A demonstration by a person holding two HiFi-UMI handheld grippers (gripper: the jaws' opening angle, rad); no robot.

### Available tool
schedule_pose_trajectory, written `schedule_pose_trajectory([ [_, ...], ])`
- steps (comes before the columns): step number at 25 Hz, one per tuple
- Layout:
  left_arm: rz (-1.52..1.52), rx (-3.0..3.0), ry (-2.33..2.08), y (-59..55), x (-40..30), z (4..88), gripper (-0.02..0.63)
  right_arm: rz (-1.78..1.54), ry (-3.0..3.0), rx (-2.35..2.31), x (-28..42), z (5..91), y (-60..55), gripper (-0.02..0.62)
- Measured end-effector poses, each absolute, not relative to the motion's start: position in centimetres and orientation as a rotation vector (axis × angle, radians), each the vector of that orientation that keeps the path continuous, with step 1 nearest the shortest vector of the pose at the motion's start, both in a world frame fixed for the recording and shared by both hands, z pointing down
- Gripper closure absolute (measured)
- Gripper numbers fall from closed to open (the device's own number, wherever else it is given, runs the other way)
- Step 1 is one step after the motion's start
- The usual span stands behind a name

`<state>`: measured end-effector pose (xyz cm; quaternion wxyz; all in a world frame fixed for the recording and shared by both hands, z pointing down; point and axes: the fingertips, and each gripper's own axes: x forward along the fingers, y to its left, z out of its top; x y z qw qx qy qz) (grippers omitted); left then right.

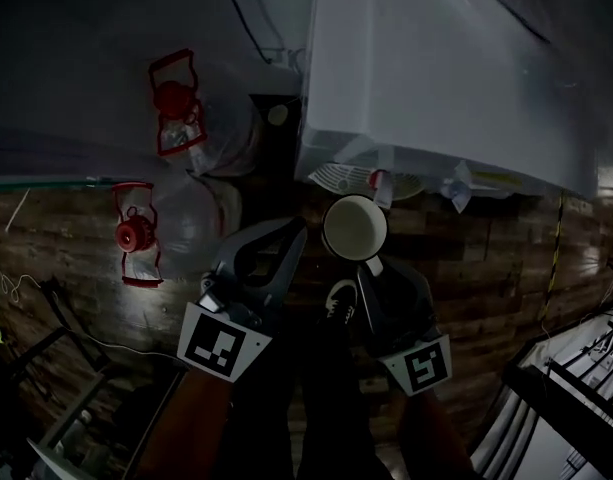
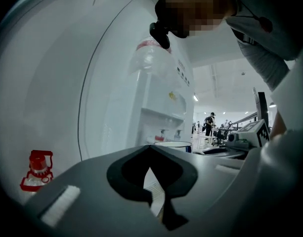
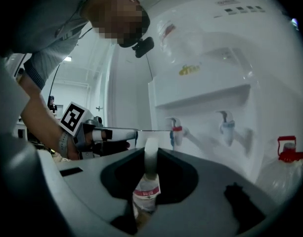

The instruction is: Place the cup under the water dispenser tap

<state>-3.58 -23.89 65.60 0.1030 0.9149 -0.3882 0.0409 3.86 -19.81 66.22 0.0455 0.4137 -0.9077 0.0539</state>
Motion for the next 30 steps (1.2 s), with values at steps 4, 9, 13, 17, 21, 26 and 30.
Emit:
schedule_pose_trajectory([
  [4, 0.167, 2.693, -1.134, -24.1, -2.9, 69.0, 0.600, 0.169, -2.776, 1.241, 3.8, 69.6, -20.4, 0.532],
  [9, 0.165, 2.679, -1.160, -24.6, -3.0, 71.2, 0.600, 0.149, -2.769, 1.235, 4.4, 72.5, -21.2, 0.532],
  [13, 0.150, 2.676, -1.159, -24.8, -2.5, 72.8, 0.600, 0.114, -2.769, 1.257, 4.8, 73.8, -22.3, 0.532],
  [17, 0.090, 2.674, -1.166, -25.5, -1.4, 73.5, 0.600, 0.079, -2.766, 1.292, 5.4, 75.1, -23.5, 0.532],
  [21, 0.123, 2.691, -1.139, -25.8, -0.3, 75.0, 0.600, 0.046, -2.758, 1.324, 5.9, 76.6, -24.5, 0.532],
  [26, 0.109, 2.676, -1.156, -26.6, 0.0, 76.5, 0.600, 0.028, -2.759, 1.337, 6.1, 78.6, -25.1, 0.532],
  [30, 0.110, 2.675, -1.151, -26.5, 0.1, 77.3, 0.600, -0.049, -2.750, 1.366, 5.9, 78.8, -25.5, 0.532],
])
